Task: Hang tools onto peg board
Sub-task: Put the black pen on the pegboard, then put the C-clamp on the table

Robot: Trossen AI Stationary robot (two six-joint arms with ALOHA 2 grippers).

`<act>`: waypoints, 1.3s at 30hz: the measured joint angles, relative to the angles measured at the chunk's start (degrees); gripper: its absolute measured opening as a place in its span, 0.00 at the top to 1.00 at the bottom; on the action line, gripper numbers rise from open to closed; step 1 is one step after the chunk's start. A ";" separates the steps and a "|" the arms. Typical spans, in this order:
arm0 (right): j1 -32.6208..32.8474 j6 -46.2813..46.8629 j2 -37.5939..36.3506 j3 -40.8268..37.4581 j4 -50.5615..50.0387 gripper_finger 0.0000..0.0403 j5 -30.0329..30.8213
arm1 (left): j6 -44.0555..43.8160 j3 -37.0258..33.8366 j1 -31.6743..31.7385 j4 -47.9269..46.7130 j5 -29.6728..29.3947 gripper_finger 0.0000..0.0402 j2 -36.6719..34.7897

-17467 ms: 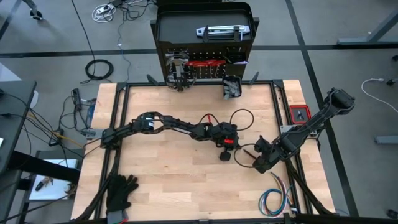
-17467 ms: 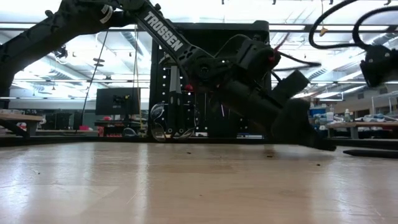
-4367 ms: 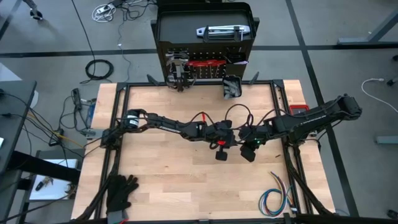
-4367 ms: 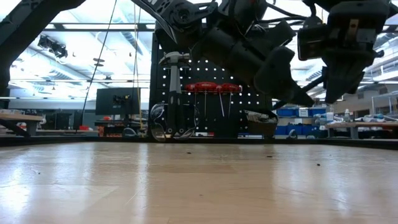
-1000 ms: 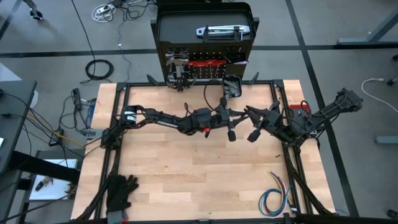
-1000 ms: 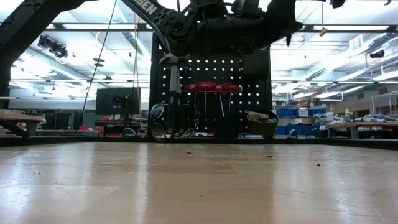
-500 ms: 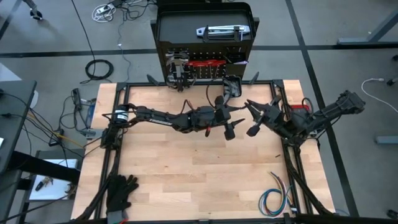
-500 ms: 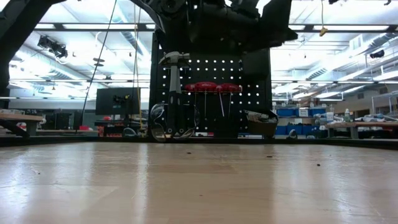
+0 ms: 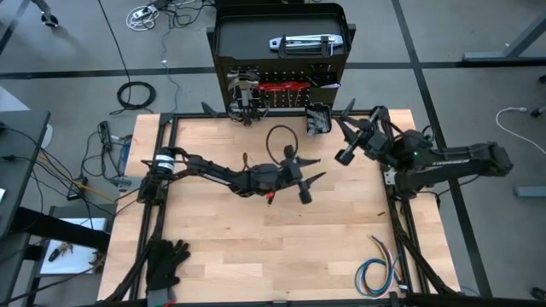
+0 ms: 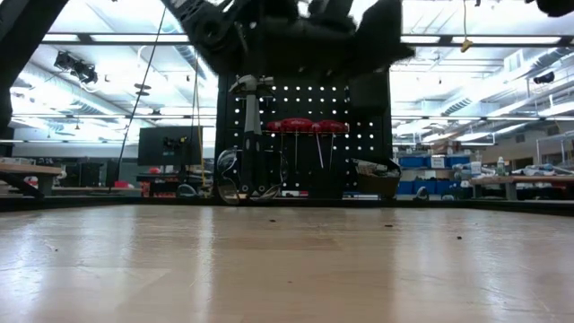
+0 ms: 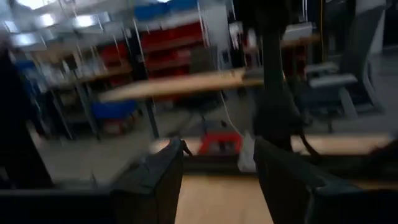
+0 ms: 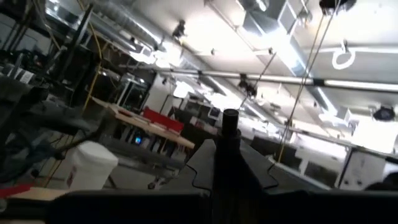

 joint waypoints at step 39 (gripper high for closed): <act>-33.52 17.95 20.59 9.31 -5.62 0.51 -12.16 | -14.86 -28.68 -2.64 5.99 -2.25 0.53 -14.68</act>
